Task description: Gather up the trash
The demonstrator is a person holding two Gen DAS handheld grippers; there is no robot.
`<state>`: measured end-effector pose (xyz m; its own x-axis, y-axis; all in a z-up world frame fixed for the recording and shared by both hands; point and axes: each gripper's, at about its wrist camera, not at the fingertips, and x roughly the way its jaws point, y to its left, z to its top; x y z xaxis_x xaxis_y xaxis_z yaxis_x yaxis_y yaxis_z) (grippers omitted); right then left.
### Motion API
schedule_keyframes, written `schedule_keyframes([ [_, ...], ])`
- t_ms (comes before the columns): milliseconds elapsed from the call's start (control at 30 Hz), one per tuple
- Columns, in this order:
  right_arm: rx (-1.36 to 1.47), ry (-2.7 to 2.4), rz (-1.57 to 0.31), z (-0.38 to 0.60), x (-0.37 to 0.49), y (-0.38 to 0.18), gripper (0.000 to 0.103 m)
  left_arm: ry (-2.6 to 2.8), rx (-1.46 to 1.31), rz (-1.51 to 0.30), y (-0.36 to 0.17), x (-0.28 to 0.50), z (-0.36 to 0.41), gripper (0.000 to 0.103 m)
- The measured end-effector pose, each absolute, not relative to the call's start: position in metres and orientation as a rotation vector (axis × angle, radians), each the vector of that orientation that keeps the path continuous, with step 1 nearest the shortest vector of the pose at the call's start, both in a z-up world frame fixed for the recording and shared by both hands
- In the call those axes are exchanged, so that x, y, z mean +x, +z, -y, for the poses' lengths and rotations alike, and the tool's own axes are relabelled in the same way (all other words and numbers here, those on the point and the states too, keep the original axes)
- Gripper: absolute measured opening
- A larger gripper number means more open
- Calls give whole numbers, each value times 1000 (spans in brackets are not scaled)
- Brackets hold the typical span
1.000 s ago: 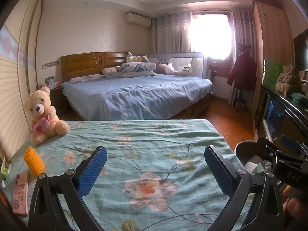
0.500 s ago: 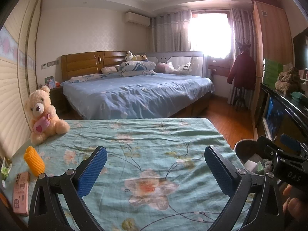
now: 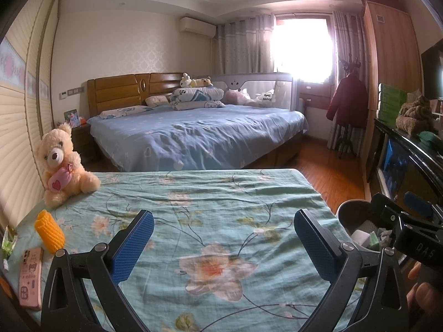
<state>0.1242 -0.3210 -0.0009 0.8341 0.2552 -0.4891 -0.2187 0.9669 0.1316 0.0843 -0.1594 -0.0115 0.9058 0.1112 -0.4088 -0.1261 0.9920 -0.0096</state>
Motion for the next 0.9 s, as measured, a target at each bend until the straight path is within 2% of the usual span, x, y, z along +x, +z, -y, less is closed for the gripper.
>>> schedule_keyframes([
  [900,72,254,-525,321,124,0,103,120,-35,-419,-12,84,159,102],
])
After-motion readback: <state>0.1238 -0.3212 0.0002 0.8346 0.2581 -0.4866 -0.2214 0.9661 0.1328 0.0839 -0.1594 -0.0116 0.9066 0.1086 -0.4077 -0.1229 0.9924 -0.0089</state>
